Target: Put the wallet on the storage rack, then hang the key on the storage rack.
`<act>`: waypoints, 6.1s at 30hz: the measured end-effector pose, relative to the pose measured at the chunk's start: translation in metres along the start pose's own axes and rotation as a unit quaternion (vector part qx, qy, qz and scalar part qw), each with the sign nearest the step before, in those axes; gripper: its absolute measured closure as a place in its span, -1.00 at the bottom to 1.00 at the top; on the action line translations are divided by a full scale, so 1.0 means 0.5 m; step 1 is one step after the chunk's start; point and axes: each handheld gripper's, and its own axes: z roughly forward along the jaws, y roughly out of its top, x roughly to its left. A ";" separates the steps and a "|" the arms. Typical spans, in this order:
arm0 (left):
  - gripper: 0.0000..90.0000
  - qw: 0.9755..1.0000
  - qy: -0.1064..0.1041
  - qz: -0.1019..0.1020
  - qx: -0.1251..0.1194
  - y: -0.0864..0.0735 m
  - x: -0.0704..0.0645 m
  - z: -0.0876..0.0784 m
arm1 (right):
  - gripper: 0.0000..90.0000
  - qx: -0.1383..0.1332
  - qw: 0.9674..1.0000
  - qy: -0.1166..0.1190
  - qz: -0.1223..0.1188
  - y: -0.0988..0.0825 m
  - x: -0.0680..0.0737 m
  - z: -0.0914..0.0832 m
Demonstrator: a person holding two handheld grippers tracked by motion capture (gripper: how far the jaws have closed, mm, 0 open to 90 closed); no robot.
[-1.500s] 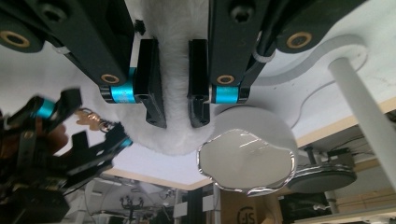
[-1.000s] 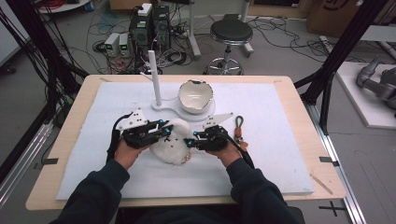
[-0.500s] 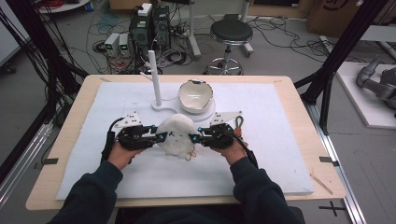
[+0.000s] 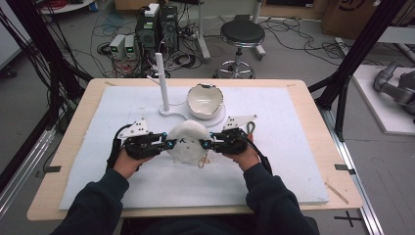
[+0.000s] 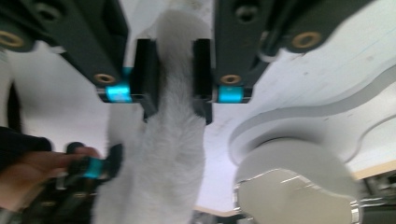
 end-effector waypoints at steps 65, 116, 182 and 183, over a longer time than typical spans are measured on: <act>-0.49 0.984 0.148 -0.095 -0.025 -0.038 0.106 -0.095 | 0.68 0.148 0.932 -0.230 -0.237 0.186 -0.198 0.037; -0.55 0.980 0.167 -0.091 -0.049 -0.037 0.108 -0.107 | -0.41 0.017 0.953 -0.297 0.064 -0.099 -0.119 -0.252; -0.39 0.978 0.187 -0.092 -0.029 -0.043 0.106 -0.103 | 0.76 0.055 0.979 -0.192 0.032 -0.091 -0.082 -0.141; -0.39 0.978 0.187 -0.091 -0.029 -0.044 0.106 -0.103 | 0.76 0.049 0.981 -0.185 0.028 -0.087 -0.078 -0.140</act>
